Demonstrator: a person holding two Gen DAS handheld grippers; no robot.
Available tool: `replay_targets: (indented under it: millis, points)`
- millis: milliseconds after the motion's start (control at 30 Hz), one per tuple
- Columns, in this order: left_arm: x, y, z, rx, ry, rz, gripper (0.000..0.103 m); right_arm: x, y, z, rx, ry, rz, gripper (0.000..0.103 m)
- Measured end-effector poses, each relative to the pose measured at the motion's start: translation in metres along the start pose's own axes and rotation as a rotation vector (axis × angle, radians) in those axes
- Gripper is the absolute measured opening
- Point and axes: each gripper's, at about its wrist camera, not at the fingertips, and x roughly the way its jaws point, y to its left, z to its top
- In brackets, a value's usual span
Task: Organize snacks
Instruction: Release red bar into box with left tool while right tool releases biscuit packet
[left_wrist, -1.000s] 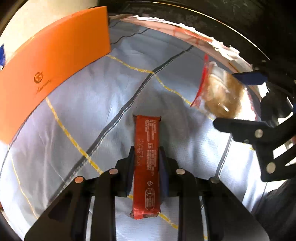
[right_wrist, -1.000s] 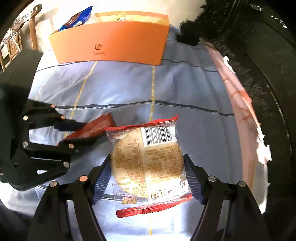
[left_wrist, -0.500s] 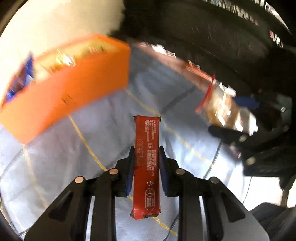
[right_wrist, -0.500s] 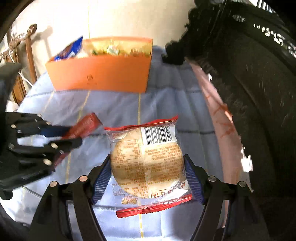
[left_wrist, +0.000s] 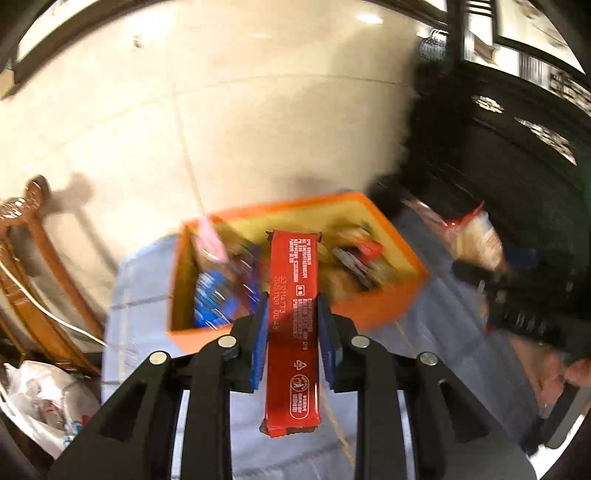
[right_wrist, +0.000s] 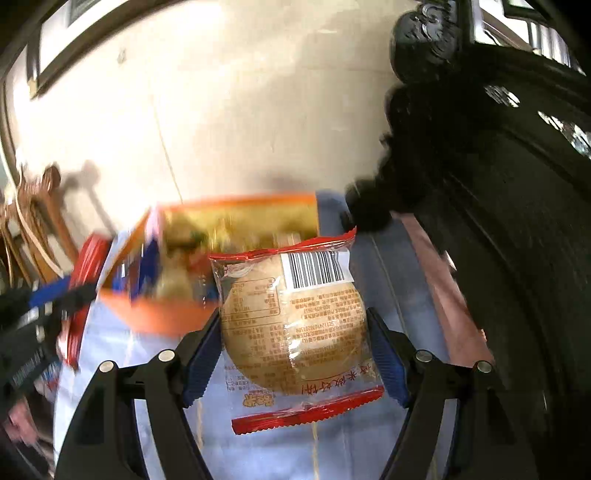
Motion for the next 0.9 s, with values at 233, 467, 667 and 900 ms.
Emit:
replay_targets:
  millis: [233, 467, 667, 900]
  points:
    - [0.026, 0.023, 0.03, -0.011, -0.008, 0.121, 0.023, 0.057, 0.013, 0.07, 0.012, 0.017, 0.001, 0.075]
    - [0.052, 0.027, 0.04, -0.039, 0.0, 0.13, 0.023, 0.088, 0.025, 0.086, -0.021, 0.036, -0.004, 0.075]
    - [0.06, 0.031, 0.046, -0.133, -0.08, 0.142, 0.099, 0.108, 0.033, 0.098, -0.058, 0.043, -0.034, 0.099]
    - [0.063, 0.02, 0.046, -0.112, -0.1, 0.162, 0.099, 0.088, 0.031, 0.092, -0.057, 0.045, -0.08, 0.099]
